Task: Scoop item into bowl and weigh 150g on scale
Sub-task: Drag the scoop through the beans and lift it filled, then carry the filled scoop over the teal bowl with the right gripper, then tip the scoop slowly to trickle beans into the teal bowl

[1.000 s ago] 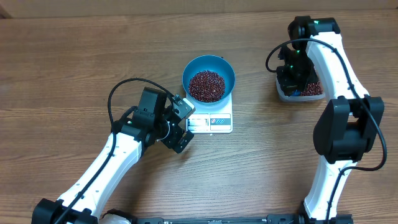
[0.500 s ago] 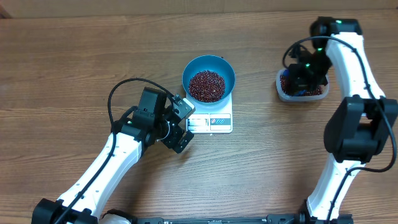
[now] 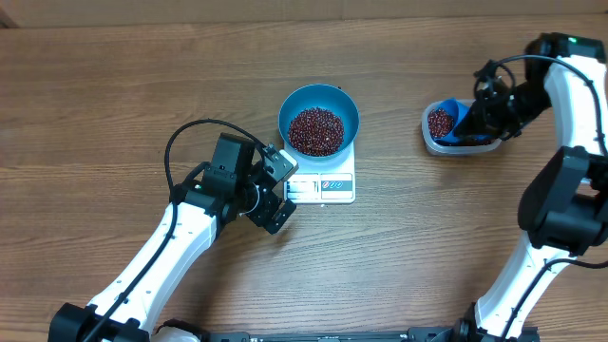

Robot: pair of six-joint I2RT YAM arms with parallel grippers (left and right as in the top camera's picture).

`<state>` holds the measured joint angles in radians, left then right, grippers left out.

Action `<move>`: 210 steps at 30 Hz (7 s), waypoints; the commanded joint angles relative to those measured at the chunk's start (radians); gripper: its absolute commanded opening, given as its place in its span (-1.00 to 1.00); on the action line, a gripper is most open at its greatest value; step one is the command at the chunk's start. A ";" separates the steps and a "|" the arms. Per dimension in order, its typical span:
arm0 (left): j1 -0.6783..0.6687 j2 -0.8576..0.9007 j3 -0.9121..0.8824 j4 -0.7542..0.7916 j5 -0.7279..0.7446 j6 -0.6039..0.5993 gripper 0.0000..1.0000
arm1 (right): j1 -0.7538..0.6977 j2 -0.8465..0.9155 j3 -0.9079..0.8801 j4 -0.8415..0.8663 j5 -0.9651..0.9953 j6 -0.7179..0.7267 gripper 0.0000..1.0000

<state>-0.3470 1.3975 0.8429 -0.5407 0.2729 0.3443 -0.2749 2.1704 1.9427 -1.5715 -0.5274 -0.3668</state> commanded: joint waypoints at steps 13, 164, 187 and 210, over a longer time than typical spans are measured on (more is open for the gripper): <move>-0.006 0.005 -0.005 0.002 0.008 0.008 0.99 | -0.104 -0.005 0.002 -0.035 -0.156 -0.106 -0.92; -0.006 0.005 -0.005 0.002 0.008 0.008 0.99 | 0.849 -0.263 0.029 0.348 0.617 0.370 -0.93; -0.007 0.005 -0.005 0.002 0.008 0.008 0.99 | 0.849 -0.263 0.029 0.348 0.633 0.370 -0.93; -0.007 0.005 -0.005 0.002 0.008 0.008 0.99 | 0.849 -0.263 0.029 0.348 0.643 0.370 -0.93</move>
<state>-0.3470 1.3975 0.8429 -0.5411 0.2729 0.3443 0.5705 1.9335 1.9450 -1.2266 0.1047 0.0002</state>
